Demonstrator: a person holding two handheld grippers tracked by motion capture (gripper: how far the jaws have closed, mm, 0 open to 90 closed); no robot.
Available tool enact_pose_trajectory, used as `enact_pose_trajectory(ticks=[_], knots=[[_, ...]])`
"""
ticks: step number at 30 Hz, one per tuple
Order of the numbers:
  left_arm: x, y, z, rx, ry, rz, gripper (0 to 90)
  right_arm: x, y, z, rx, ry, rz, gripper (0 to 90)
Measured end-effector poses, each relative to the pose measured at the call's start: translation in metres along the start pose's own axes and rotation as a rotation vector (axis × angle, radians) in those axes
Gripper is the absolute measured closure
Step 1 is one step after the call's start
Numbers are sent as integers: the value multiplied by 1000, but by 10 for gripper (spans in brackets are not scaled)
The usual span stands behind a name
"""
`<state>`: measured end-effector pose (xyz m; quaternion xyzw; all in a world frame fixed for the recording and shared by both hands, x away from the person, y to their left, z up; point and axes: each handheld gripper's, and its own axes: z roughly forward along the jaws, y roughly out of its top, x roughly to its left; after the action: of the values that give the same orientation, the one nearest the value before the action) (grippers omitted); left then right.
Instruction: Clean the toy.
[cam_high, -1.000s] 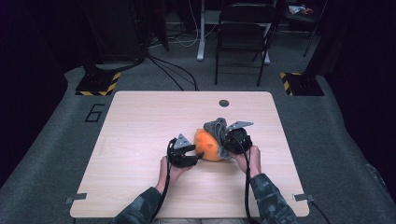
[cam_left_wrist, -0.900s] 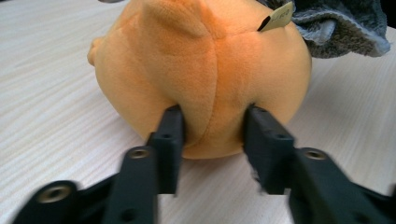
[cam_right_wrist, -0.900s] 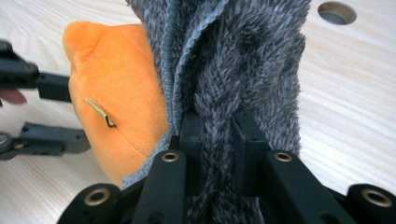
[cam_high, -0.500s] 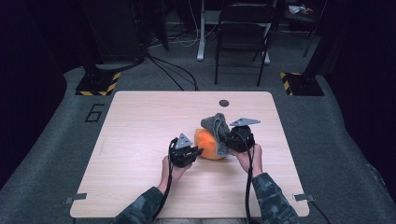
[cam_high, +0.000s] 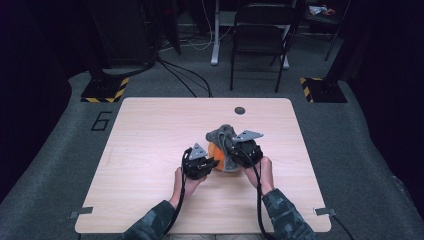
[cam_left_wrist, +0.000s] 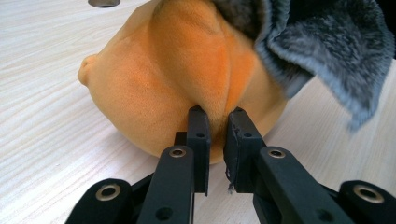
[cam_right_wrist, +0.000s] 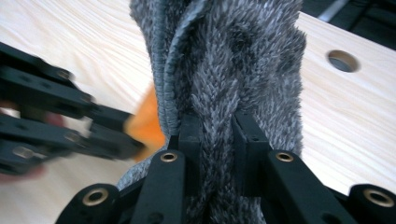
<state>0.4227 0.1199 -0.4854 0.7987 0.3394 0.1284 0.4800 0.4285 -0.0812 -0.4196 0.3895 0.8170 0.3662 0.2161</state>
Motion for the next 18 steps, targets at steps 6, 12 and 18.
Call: enact_pose_trajectory(ticks=[6, 12, 18], knots=[[4, -3, 1, 1, -20, -18, 804, -21, -10, 6, 39, -11, 57, 755], [5, -3, 2, 10, -27, -9, 802, -32, -18, 9, 79, -38, 82, 755], [6, -4, 2, 9, -33, -6, 801, -50, -30, 16, 105, -22, 156, 755]])
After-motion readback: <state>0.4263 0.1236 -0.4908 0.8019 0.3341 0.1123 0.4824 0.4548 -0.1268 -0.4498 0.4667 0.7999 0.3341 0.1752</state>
